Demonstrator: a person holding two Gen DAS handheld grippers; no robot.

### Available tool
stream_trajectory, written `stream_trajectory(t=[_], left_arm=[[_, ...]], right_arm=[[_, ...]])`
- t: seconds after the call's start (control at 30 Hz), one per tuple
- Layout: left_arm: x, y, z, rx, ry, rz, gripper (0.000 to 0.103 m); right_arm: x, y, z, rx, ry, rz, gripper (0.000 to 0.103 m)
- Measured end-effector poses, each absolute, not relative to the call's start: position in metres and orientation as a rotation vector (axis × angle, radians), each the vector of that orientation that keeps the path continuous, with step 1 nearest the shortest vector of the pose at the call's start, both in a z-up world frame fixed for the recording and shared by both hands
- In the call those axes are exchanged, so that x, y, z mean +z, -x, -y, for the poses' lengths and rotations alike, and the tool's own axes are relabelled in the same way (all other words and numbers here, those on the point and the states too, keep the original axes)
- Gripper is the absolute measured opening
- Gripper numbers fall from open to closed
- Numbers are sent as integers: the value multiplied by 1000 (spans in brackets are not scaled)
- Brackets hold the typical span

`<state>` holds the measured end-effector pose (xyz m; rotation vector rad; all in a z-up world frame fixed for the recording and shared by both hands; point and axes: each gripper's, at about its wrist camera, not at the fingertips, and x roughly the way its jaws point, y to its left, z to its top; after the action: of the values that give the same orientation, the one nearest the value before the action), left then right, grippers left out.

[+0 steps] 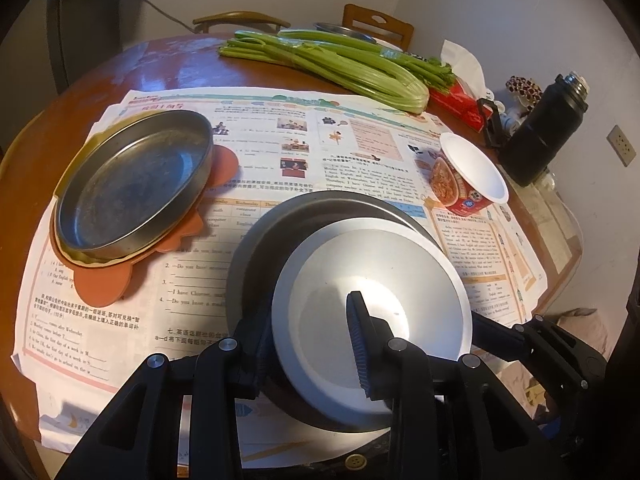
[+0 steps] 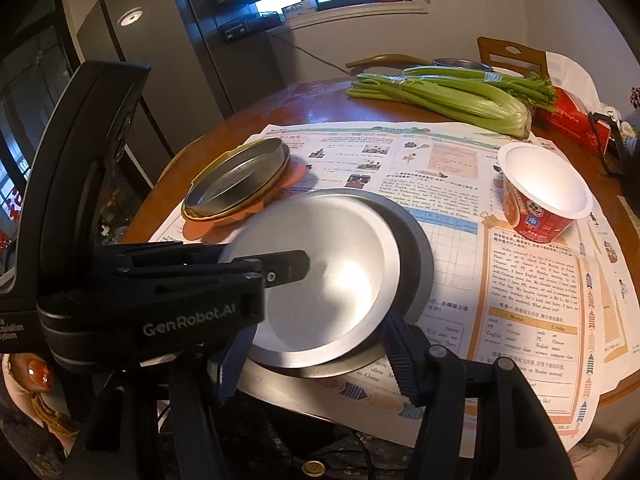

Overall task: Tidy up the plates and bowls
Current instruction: 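Carry the white bowl over the steel bowl, lower it inside, release, then move the left tool toward the second white red-printed bowl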

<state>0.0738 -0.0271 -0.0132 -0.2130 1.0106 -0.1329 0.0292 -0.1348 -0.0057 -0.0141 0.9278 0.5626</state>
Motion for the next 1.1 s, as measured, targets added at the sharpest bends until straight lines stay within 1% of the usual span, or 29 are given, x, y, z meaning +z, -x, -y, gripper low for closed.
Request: stream_trajectory(t=[0.5, 0.7, 0.87, 1.1], left_arm=[[1, -63, 19, -102, 203, -968, 35], [8, -60, 20, -88, 186, -946, 38], [14, -59, 25, -88, 170, -935, 43], [21, -60, 40, -101, 128, -924, 44]], right_arm=[[3, -28, 145, 517, 15, -884, 62], [9, -28, 152, 484, -1, -857, 62], [15, -26, 157, 457, 3, -831, 62], [23, -25, 171, 369, 10, -771, 62]])
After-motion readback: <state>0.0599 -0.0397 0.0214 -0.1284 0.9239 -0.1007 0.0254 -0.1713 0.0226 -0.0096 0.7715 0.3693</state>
